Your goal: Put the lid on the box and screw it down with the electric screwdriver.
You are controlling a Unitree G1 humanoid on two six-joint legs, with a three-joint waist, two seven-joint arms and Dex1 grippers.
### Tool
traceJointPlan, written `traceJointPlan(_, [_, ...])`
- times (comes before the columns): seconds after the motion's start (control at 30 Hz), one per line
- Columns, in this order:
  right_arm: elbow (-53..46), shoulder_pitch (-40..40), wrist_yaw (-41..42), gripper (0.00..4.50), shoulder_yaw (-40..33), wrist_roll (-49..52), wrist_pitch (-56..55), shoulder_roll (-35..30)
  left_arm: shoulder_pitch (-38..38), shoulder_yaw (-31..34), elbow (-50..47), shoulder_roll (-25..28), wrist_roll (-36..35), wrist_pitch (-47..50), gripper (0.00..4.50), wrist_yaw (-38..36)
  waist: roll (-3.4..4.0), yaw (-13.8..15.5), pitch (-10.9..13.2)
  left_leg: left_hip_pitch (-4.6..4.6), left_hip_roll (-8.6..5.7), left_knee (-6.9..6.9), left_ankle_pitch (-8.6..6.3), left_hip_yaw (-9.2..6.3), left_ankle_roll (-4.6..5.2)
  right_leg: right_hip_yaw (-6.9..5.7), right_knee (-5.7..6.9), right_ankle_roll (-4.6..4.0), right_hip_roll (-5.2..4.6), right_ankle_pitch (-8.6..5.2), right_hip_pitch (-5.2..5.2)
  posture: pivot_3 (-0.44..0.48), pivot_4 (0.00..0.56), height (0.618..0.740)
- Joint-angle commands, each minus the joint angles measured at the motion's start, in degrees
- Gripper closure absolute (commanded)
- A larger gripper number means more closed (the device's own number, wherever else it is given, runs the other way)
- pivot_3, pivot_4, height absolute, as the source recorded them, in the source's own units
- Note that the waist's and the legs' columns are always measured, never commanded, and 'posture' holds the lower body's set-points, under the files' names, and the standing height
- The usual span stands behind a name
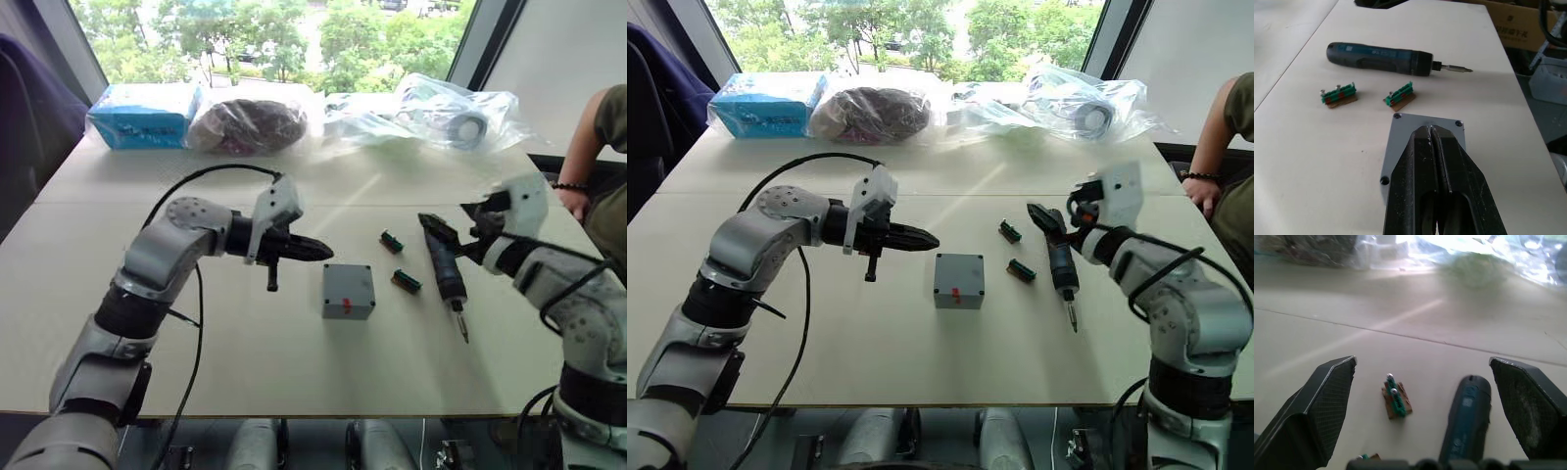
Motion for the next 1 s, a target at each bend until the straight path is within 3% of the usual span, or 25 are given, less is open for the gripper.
traceJointPlan(0.03, [3.66, -4.11, 1.99, 0.03, -0.86, 2.52, 15.01, -6.02, -1.62, -1.34, -2.01, 0.23, 1.02, -3.20, 4.50, -1.81, 0.05, -0.11, 0.02, 0.00, 0.00, -0.01, 0.00, 0.02, 0.01, 0.03, 0.00, 0.00, 0.00, 0.00, -0.02, 0.000, 0.150, 0.740])
traceJointPlan(0.2, [15.50, -8.70, 9.92, 0.03, 8.65, 9.82, 20.26, -19.67, -0.89, -4.07, -4.89, 2.28, 2.29, -5.65, 4.50, -4.92, 0.16, -0.20, 0.09, -0.03, 0.00, -0.07, -0.03, 0.08, 0.06, 0.12, -0.02, -0.01, -0.02, 0.00, -0.12, 0.000, 0.150, 0.740])
traceJointPlan(0.37, [26.46, -15.38, 15.33, 0.03, 19.13, 13.13, 20.26, -25.22, 0.36, -4.49, -7.20, 2.93, 2.45, -5.76, 4.50, -4.79, 0.17, -0.40, 0.10, -0.04, 0.01, -0.08, -0.06, 0.09, 0.10, 0.14, -0.03, -0.02, 0.00, 0.00, -0.16, 0.000, 0.150, 0.740])
traceJointPlan(0.67, [38.29, -26.28, 24.71, 0.03, 38.62, 4.99, 16.80, -24.98, 3.30, -3.45, -11.55, 3.53, 1.73, -3.05, 4.50, -1.12, 0.17, -0.10, 0.10, -0.15, 0.00, -0.06, -0.06, 0.13, 0.10, 0.17, -0.02, -0.01, -0.02, 0.00, -0.29, 0.000, 0.150, 0.740])
traceJointPlan(1.0, [51.11, -32.67, 37.02, 0.03, 52.51, -7.86, 5.45, -20.71, 6.09, -1.19, -14.22, 4.35, 0.44, 0.79, 4.50, 3.68, 0.18, -0.29, 0.11, -0.18, 0.00, -0.05, -0.06, 0.15, 0.11, 0.17, 0.00, 0.00, 0.00, 0.01, -0.33, 0.000, 0.150, 0.740])
